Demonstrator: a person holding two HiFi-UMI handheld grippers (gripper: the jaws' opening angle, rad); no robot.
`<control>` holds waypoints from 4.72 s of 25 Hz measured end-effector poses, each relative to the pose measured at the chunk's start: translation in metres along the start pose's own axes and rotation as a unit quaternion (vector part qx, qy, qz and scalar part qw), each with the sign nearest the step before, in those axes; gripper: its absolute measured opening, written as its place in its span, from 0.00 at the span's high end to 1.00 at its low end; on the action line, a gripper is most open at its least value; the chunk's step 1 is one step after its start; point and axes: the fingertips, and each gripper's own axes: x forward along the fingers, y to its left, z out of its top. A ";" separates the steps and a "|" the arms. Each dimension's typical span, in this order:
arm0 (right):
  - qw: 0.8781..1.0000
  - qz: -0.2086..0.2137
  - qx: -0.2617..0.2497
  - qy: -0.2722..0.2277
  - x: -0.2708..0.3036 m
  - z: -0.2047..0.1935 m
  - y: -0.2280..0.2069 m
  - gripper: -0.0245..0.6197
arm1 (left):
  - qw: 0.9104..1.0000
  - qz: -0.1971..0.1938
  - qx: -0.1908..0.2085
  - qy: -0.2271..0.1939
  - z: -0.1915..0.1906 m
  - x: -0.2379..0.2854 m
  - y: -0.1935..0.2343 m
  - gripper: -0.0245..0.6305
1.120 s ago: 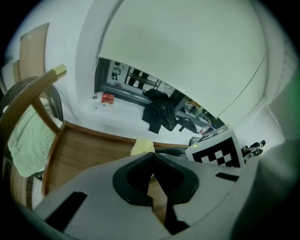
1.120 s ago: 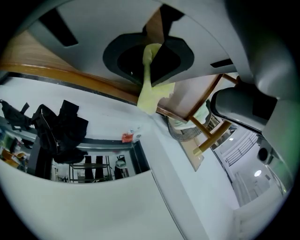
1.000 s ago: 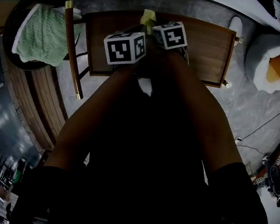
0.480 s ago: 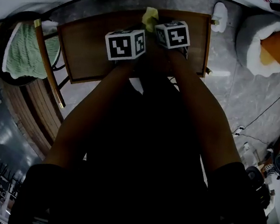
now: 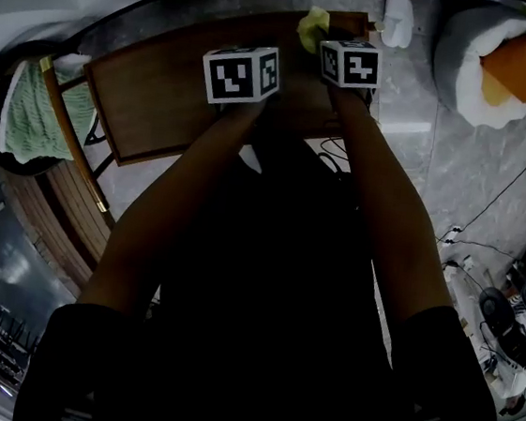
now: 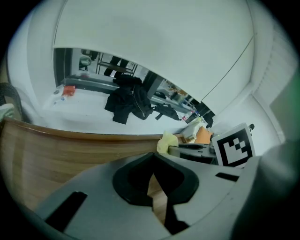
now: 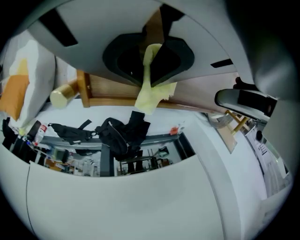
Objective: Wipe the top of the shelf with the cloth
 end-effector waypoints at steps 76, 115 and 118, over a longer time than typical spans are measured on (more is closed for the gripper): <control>0.987 0.125 -0.092 0.033 0.071 -0.007 0.277 0.89 | 0.998 0.046 -0.051 0.004 -0.041 -0.147 0.163 0.95; 0.986 -0.151 -0.026 0.065 -0.060 -0.049 -0.056 0.89 | 0.999 -0.014 0.016 0.039 -0.042 -0.045 0.005 0.95; 0.990 -0.137 -0.014 0.034 -0.063 -0.040 -0.035 0.89 | 0.999 -0.012 0.014 0.029 -0.043 -0.067 0.024 0.95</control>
